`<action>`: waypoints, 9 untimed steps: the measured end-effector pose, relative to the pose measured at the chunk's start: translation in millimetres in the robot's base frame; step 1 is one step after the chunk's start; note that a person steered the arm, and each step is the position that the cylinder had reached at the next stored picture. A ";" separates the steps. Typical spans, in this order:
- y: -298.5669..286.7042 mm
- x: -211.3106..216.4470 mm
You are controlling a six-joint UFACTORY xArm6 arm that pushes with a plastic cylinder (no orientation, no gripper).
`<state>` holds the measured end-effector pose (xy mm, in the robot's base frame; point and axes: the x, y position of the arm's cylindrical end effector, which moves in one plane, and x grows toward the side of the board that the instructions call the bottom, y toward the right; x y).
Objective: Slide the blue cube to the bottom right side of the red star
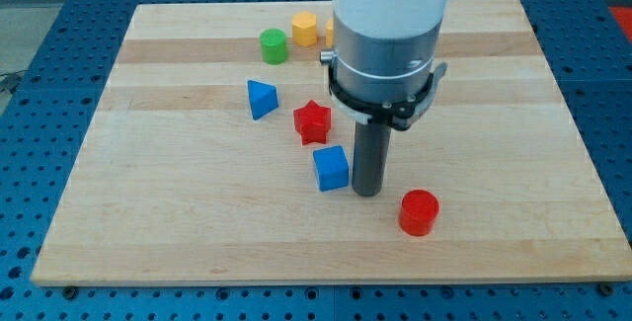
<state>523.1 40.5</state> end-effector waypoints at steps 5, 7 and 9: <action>-62.8 11.4; -4.6 -28.3; 3.4 -41.0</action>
<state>482.1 43.9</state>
